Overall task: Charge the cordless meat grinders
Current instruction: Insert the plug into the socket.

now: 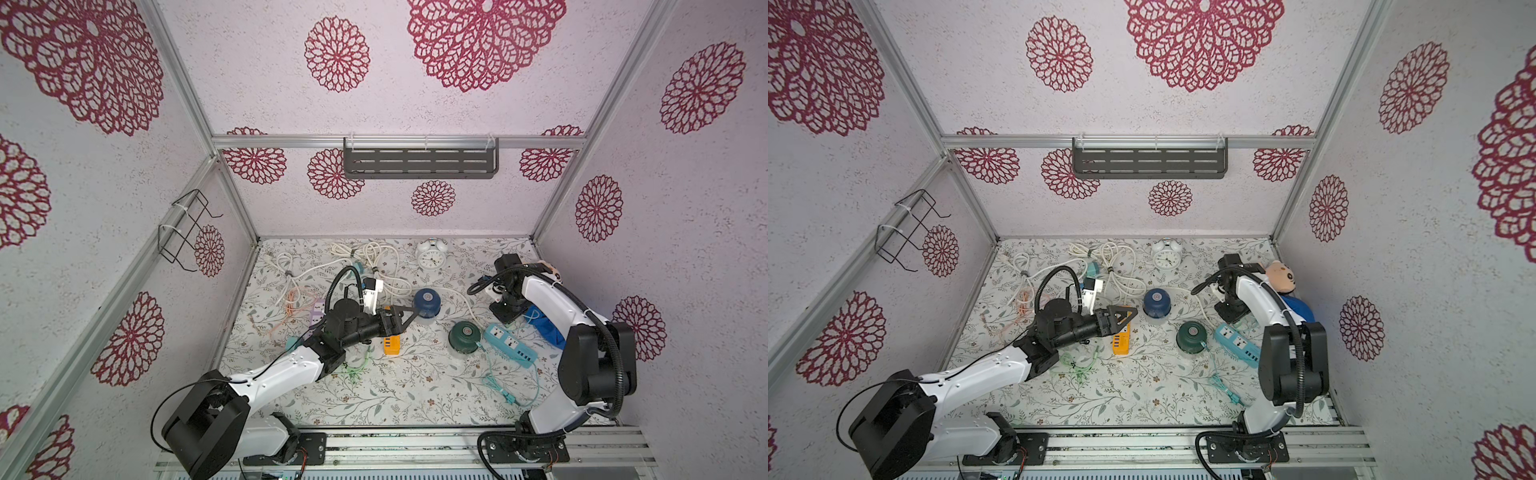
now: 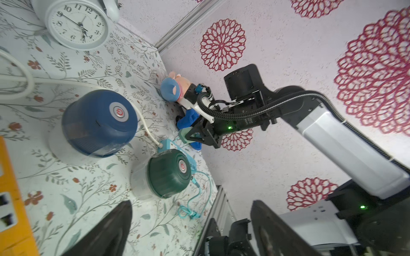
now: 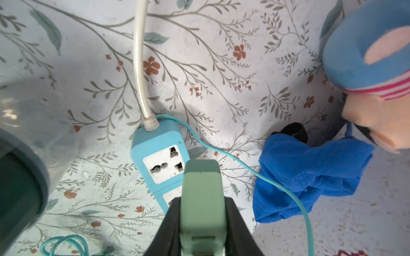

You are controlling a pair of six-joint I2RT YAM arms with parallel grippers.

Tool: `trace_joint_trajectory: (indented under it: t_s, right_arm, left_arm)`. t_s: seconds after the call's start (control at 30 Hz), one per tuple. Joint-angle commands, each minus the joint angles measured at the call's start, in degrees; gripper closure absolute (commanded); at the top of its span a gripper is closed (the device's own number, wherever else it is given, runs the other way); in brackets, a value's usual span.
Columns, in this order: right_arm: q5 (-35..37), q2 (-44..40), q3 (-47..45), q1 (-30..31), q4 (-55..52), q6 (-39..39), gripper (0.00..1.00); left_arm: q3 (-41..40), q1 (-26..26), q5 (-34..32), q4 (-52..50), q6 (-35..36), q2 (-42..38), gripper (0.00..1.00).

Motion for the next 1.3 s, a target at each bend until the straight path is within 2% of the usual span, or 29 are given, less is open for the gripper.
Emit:
trace_joint_trajectory:
  t_s: [0.0,0.07,0.13,0.27,0.43,0.7,1.03,1.27]
  right_arm:
    - [-1.75,0.9,1.11,0.78,-2.02,-1.78,1.0]
    - [-1.67,1.09,0.99,0.78,-2.05,-2.01,1.0]
    - [-1.93,0.99,0.95,0.77,-2.14,-2.33,1.0]
    - [-1.24,0.12,-0.59,0.77,-2.06,-3.52,1.0]
    - [-0.7,-0.75,-2.32,0.76,-1.53,-5.64,1.0]
    - [-2.33,0.66,0.01,1.19,-2.65,-6.58,1.0]
    - [-2.52,-1.84,-3.7,2.13,-3.24,-7.35,1.0]
    - [-1.33,1.36,-2.33,2.46,-2.85,-7.8,1.0]
  left_arm:
    - [1.75,-2.34,-7.53,-8.56,6.59,-2.01,0.03]
    - [2.2,-4.41,-11.95,-12.14,10.88,-2.64,0.0]
    - [2.29,-6.98,-16.87,-13.84,15.41,-2.87,0.03]
    - [1.0,-12.8,-25.42,-11.35,24.1,-2.21,0.03]
    - [1.52,-14.04,-24.91,-10.72,24.79,0.3,0.03]
    - [1.25,-14.44,-24.68,-8.83,23.32,1.52,0.03]
    - [2.14,-14.53,-23.89,-7.9,22.75,3.08,0.03]
    - [1.19,-14.59,-23.83,-7.96,21.74,2.28,0.03]
